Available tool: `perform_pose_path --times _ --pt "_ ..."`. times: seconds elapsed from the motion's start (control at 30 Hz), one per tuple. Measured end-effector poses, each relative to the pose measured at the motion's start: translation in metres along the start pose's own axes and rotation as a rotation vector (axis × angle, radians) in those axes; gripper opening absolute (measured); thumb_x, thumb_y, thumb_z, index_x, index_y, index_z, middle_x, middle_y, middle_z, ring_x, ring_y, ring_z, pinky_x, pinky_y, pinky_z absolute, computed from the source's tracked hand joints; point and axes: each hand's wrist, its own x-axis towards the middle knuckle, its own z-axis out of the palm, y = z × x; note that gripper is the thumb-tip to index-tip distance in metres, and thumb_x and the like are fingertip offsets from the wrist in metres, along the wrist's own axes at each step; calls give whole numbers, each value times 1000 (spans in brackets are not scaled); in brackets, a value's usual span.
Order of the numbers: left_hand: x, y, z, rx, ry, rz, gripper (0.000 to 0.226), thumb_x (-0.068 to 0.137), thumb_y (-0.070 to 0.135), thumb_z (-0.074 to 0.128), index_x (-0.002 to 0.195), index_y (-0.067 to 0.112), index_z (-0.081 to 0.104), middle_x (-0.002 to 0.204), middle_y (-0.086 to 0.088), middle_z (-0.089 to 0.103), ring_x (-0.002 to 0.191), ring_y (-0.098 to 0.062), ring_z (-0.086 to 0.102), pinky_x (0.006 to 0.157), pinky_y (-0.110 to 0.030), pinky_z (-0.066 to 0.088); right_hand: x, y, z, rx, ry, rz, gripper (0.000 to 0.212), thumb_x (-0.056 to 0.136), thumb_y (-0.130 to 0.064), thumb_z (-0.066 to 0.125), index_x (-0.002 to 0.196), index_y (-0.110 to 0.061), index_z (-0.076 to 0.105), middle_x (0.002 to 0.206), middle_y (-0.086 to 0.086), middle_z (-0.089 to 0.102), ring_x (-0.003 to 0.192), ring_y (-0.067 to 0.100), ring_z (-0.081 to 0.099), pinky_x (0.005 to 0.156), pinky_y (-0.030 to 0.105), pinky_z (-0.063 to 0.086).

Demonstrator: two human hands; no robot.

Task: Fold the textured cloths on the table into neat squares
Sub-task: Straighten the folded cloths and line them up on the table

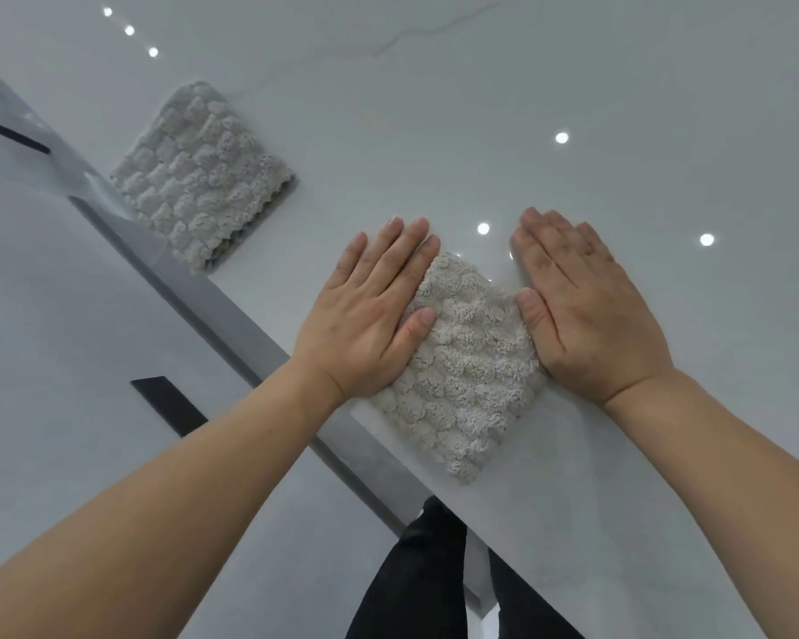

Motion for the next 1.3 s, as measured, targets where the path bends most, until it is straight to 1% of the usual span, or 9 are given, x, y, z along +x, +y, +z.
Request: perform_pose_path --times 0.1,0.2,0.3,0.4,0.5,0.8,0.97,1.13,1.3 --pt "-3 -3 3 -3 20 -5 62 103 45 22 157 15 18 165 -1 12 152 -17 2 123 -45 6 -5 -4 5 115 90 92 54 100 -29 29 147 -3 35 156 12 29 146 22 23 121 38 13" --pt "-1 -2 4 -55 36 2 61 103 46 19 157 17 16 165 1 10 152 -13 0 123 -43 4 -22 -25 3 408 285 403 54 102 -30 27 150 -5 26 159 7 20 148 15 14 121 37 13" --pt "-2 -4 -3 -273 38 5 59 103 43 19 157 17 18 164 4 12 151 -8 1 123 -41 1 -46 -70 8 605 392 619 56 103 -32 24 154 -10 13 162 -2 5 149 7 0 121 27 4" --pt "-3 -4 -11 -579 21 8 56 104 32 24 157 15 17 164 4 15 151 -6 5 123 -41 -3 -48 -108 23 552 357 664 59 103 -34 22 155 -12 4 163 -3 -4 148 9 -9 121 31 -4" --pt "-3 -4 -14 -633 -5 76 55 104 27 27 157 16 17 164 4 14 151 -7 5 123 -44 0 -40 -116 32 349 304 717 61 102 -38 17 155 -11 2 162 0 -7 148 12 -12 121 37 -7" --pt "-3 -9 2 -74 -15 243 58 105 40 20 157 15 14 165 -1 10 152 -16 4 123 -47 7 -41 -111 37 81 129 710 64 101 -38 17 153 -7 -2 162 7 -11 148 19 -13 120 41 -7" --pt "-9 -25 -5 -9 -23 177 59 105 40 20 157 13 15 165 -2 11 152 -16 3 123 -44 8 -62 -91 23 -20 21 715 66 99 -44 5 153 -7 -4 161 5 -12 148 16 -16 120 45 -6" --pt "-18 -34 -31 -68 38 141 60 105 40 23 156 10 17 165 -5 10 152 -16 2 124 -38 5 1 -109 -5 135 235 576 63 101 -36 17 153 -3 5 162 11 -2 149 21 -8 121 39 -7" --pt "-21 -76 -59 -143 157 14 59 106 38 25 157 10 16 165 -3 9 152 -15 -1 124 -39 5 68 -152 5 355 265 466 61 101 -33 21 154 -6 4 162 6 -4 149 14 -9 121 34 -6"
